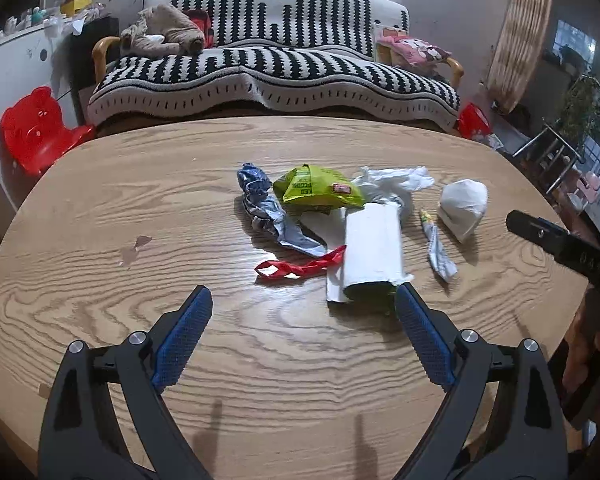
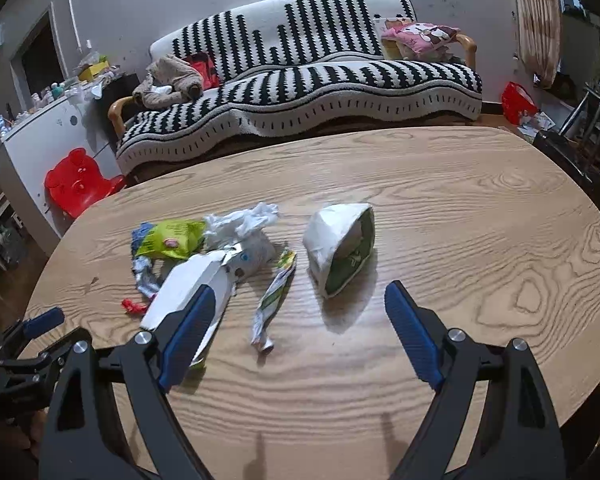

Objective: Collect trash
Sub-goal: 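Grasp the white paper box with the left tool while the right tool grasps the white cup, then carry the box and cup to the bin and open both tools over it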

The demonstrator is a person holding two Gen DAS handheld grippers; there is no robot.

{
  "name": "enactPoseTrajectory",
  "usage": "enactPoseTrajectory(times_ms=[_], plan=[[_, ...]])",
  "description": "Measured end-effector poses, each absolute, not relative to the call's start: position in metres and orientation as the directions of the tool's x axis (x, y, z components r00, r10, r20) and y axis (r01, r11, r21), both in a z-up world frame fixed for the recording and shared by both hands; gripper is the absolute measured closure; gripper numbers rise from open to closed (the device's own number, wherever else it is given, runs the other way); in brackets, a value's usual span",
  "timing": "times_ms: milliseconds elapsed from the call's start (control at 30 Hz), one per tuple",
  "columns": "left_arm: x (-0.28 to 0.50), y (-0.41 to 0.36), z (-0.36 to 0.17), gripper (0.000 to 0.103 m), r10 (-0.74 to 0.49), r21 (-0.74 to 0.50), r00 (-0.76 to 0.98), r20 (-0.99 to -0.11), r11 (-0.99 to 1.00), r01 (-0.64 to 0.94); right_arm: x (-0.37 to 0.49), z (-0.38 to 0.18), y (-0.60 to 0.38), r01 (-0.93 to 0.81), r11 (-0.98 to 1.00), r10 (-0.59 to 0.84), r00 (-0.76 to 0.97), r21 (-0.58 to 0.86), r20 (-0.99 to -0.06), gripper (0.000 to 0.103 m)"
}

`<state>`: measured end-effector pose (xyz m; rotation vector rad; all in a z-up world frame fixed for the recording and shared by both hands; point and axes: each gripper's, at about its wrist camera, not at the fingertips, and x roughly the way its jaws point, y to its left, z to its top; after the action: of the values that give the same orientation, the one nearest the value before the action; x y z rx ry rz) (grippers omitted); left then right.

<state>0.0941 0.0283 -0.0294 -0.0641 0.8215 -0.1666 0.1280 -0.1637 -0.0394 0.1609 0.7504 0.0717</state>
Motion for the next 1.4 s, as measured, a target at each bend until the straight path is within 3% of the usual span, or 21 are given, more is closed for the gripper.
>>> enactPoseTrajectory(times_ms=[167,467,533,600,667,733,767,933,1200,1400], plan=[[0.109,0.017,-0.043,0.013,-0.222,-0.188,0.649,-0.728,0.974,0.123,0.151,-0.050,-0.182,0.052,0.981,0.094,0.723,0.189,-0.685,0.019],[0.140,-0.028,-0.064,0.014,-0.218,-0.144,0.612,-0.760,0.975,0.169,0.189,-0.078,-0.183,0.055,0.981,0.098,0.682,0.184,-0.725,0.025],[0.146,-0.035,-0.072,0.016,-0.217,-0.145,0.593,-0.776,0.975,0.166,0.197,-0.084,-0.182,0.049,0.987,0.081,0.670,0.153,-0.738,0.032],[0.148,-0.041,-0.076,0.025,-0.219,-0.140,0.581,-0.784,0.974,0.178,0.202,-0.089,-0.183,0.044,0.990,0.073,0.667,0.137,-0.742,0.043],[0.149,-0.045,-0.077,0.051,-0.214,-0.133,0.576,-0.789,0.975,0.180,0.203,-0.092,-0.185,0.033,0.988,0.091,0.654,0.149,-0.751,0.077],[0.149,-0.046,-0.077,0.059,-0.228,-0.151,0.570,-0.789,0.972,0.181,0.201,-0.093,-0.188,0.028,0.990,0.088,0.646,0.138,-0.759,0.093],[0.149,-0.046,-0.075,0.066,-0.229,-0.152,0.568,-0.790,0.972,0.179,0.198,-0.092,-0.190,0.026,0.990,0.090,0.646,0.140,-0.758,0.093],[0.134,-0.045,-0.050,0.075,-0.222,-0.137,0.607,-0.763,0.973,0.183,0.176,-0.065,-0.195,-0.010,0.990,0.109,0.682,0.141,-0.723,0.093],[0.105,-0.033,-0.027,0.076,-0.204,-0.110,0.623,-0.755,0.976,0.186,0.129,-0.035,-0.198,-0.063,0.988,0.143,0.699,0.139,-0.700,0.093],[0.092,-0.029,-0.023,0.076,-0.157,-0.090,0.618,-0.771,0.986,0.138,0.100,-0.041,-0.199,-0.086,0.988,0.156,0.659,0.131,-0.736,0.093]])
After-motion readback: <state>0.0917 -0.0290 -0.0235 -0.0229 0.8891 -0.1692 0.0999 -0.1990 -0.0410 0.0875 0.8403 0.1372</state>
